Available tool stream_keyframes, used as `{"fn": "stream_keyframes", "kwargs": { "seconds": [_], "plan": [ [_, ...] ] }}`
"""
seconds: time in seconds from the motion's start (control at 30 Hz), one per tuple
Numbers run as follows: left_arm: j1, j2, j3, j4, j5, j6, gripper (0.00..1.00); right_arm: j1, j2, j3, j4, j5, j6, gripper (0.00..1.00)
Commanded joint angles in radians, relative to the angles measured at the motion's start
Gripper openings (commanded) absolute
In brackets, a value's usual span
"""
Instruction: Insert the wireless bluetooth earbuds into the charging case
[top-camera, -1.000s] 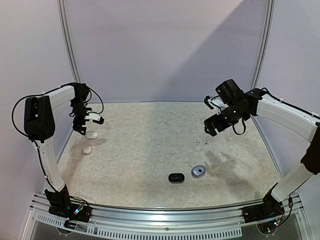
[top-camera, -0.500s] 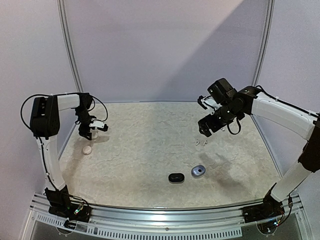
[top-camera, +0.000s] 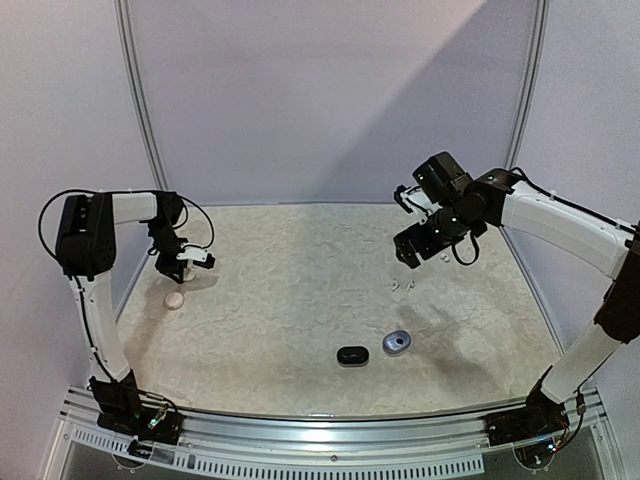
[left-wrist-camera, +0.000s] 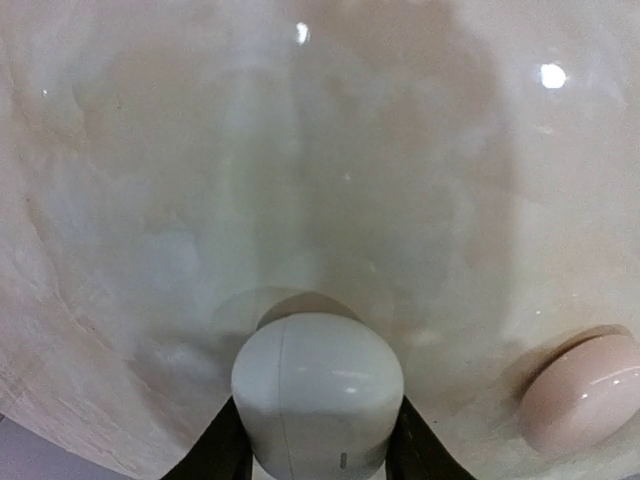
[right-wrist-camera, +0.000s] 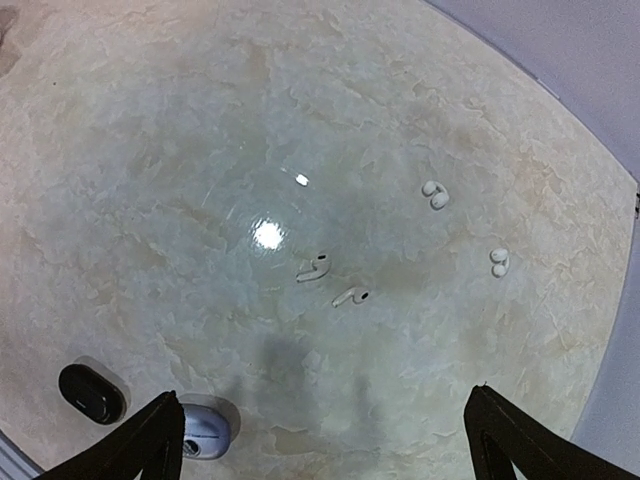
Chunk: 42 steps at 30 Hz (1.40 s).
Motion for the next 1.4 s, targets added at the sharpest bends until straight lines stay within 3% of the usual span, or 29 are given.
{"fn": "stream_keyframes", "kwargs": {
  "seconds": [0.0,0.17,0.27,0.33,0.47,0.57,0.7,0.8,1.07,1.37],
  "plan": [
    [-0.050,-0.145,-0.072,0.012,0.001,-0.027,0.00,0.010,-0.034,-0.015,0.130,0.100,0.036,0.99],
    [-0.172,-0.391,-0.156,-0.038,0.023,0.036,0.00,0.003,-0.212,-0.189,0.463,0.301,0.103,0.99],
    [-0.289,-0.476,-0.123,-0.074,0.028,-0.052,0.00,-0.020,-0.355,-0.350,0.717,0.256,0.154,0.99],
    [-0.370,-0.526,-0.122,-0.059,0.053,-0.100,0.00,-0.057,-0.413,-0.416,0.835,0.086,0.209,0.99],
    [-0.568,-0.636,-0.225,0.158,0.085,-0.243,0.00,-0.061,-0.387,-0.361,0.756,-0.069,0.290,0.84],
    [-0.753,-0.706,-0.363,0.425,0.015,-0.349,0.00,-0.042,-0.278,-0.275,0.660,-0.356,0.356,0.80],
    [-0.901,-0.725,-0.439,0.630,-0.050,-0.486,0.00,0.072,-0.172,-0.239,0.683,-0.499,0.341,0.72],
    [-0.950,-0.725,-0.482,0.678,-0.079,-0.502,0.00,0.117,-0.111,-0.235,0.731,-0.569,0.381,0.69],
    [-0.962,-0.723,-0.483,0.617,-0.076,-0.544,0.00,0.165,0.050,-0.194,0.835,-0.689,0.469,0.66],
    [-0.971,-0.721,-0.486,0.615,-0.090,-0.553,0.00,0.196,0.207,-0.101,0.886,-0.811,0.498,0.54]
  ]
}}
